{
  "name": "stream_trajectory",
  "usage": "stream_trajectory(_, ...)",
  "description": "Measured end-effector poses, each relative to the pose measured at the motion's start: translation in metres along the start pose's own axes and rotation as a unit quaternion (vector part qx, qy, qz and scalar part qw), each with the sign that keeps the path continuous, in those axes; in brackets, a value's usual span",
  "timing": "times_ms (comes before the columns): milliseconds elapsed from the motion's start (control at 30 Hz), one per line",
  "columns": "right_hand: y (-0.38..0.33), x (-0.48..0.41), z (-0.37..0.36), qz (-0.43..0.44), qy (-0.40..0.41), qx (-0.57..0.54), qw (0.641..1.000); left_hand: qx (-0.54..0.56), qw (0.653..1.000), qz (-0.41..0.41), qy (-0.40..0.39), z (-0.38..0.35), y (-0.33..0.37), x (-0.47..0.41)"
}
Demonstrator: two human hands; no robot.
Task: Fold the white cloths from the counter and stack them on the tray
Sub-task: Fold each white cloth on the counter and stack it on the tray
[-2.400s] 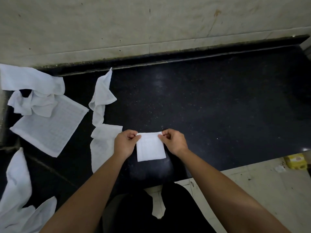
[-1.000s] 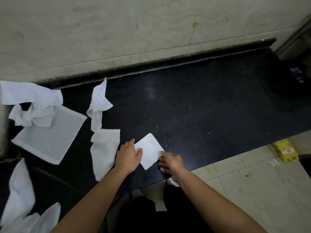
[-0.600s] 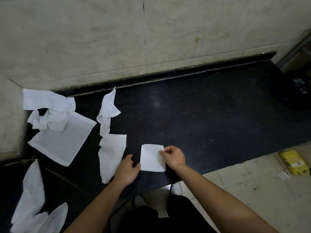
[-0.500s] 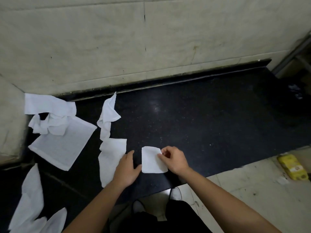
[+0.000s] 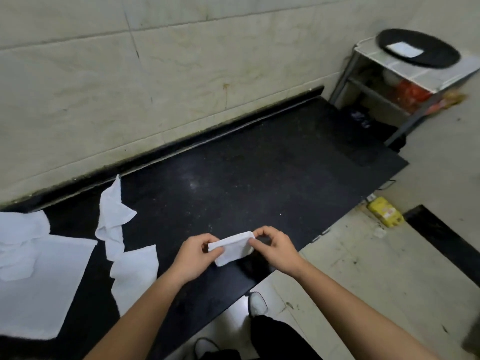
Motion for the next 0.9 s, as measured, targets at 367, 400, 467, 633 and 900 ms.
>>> stream_trajectory(367,0.009,0.026,0.094,-0.089,0.074,-0.278,0.953,0.267,0.958,0.074,-0.069,-0.061,0.118,-0.013)
stream_trajectory(400,0.012,0.027,0.106,-0.093,0.047,-0.280,0.954,0.261,0.960,0.075,-0.065,-0.070,0.128,-0.014)
stream_trajectory(467,0.022,0.030,0.134,-0.085,0.015,-0.263,0.961,0.240,0.966,0.070,-0.061,-0.089,0.149,-0.017)
stream_trajectory(633,0.056,0.045,0.222,-0.043,0.064,-0.276,0.958,0.182,0.981,0.031,-0.055,-0.154,0.223,-0.030)
stream_trajectory(900,0.125,0.061,0.385,-0.019,0.132,-0.316,0.940,0.202,0.967,0.011,-0.156,-0.280,0.346,-0.057)
Point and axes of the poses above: each hand's wrist, its own x-axis away from the middle knuckle, its own z-axis out of the back of the hand, y = z × x, the point moved 1 cm from there along -x, towards the middle knuckle, and after that the axes turned 7 degrees about z, right-handed, at the moved point
